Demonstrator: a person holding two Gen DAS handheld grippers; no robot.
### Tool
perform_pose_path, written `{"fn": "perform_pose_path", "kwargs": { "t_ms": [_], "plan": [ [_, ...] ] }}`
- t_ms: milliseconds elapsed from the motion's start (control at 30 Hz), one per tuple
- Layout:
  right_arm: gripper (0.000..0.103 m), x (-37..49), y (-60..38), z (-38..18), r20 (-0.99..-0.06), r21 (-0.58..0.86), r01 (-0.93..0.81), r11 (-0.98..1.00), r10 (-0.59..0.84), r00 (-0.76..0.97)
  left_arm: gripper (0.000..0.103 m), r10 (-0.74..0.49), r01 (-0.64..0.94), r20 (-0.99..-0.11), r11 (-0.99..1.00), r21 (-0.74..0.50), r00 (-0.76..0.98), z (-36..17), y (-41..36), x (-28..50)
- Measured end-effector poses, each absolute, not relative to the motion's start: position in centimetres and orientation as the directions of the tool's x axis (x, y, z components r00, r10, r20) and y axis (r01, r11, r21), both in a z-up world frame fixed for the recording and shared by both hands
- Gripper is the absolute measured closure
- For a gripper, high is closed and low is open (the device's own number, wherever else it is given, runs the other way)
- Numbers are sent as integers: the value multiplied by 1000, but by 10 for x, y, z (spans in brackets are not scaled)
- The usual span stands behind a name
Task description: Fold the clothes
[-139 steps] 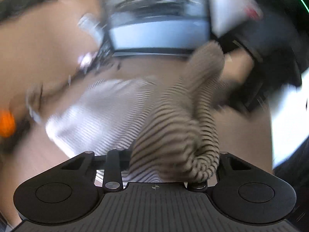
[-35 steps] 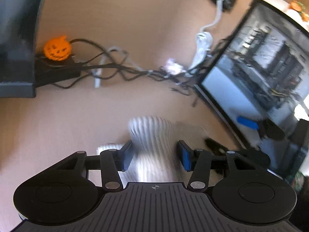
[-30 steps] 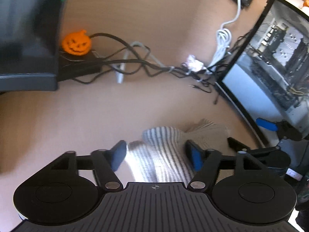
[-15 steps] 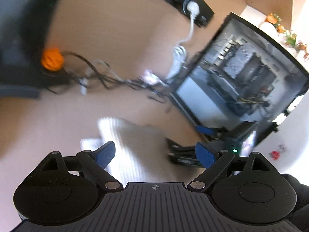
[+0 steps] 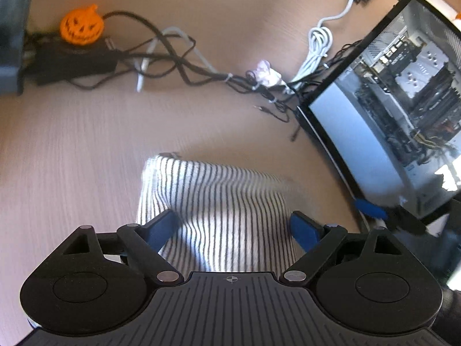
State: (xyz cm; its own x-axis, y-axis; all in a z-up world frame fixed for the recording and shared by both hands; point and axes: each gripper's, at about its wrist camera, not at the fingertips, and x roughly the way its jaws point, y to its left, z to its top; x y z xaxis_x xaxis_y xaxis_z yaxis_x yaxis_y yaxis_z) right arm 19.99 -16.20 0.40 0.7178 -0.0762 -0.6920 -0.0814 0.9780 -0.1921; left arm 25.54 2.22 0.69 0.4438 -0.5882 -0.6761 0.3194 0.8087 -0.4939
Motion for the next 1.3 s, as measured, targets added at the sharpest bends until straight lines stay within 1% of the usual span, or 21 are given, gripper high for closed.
{"fn": "perform_pose_path", "kwargs": {
  "t_ms": [100,167,267,367,467,500,600,667,733,800,967,1133,1300],
  "plan": [
    [0,192,-162,6,-742,-88,-143,986,31,670,10,-556,314,-682,832,-458,475,6,18,273],
    [0,187,-160,8,-750,-40,-188,981,95,654,9,-552,305,-683,834,-461,478,5,17,282],
    [0,182,-157,15,-735,-3,-218,976,146,663,9,-545,302,-690,838,-454,477,8,16,289],
    [0,177,-155,22,-717,33,-249,968,196,669,9,-552,313,-673,833,-455,492,22,22,279],
    [0,176,-163,43,-659,90,-252,964,247,711,9,-555,318,-648,832,-456,522,39,30,260],
    [0,176,-164,49,-636,92,-255,963,254,729,9,-552,319,-642,833,-452,532,44,33,253],
    [0,184,-159,56,-600,23,-245,969,210,772,8,-507,311,-650,862,-401,566,51,35,232],
    [0,194,-152,46,-614,-44,-220,975,147,776,8,-468,300,-663,884,-359,585,51,35,220],
    [0,204,-144,28,-648,-80,-228,970,124,752,8,-437,289,-682,900,-328,587,48,37,214],
    [0,208,-138,15,-668,-72,-252,965,141,730,8,-420,284,-697,907,-310,581,44,39,210],
    [0,201,-131,14,-676,-110,-286,952,139,723,8,-358,264,-727,933,-246,586,34,44,208],
    [0,189,-124,11,-699,-93,-303,948,155,698,6,-340,265,-733,938,-222,590,29,44,211],
    [0,182,-116,11,-711,-66,-322,944,182,679,5,-338,256,-741,939,-228,580,27,50,213]
  ]
}}
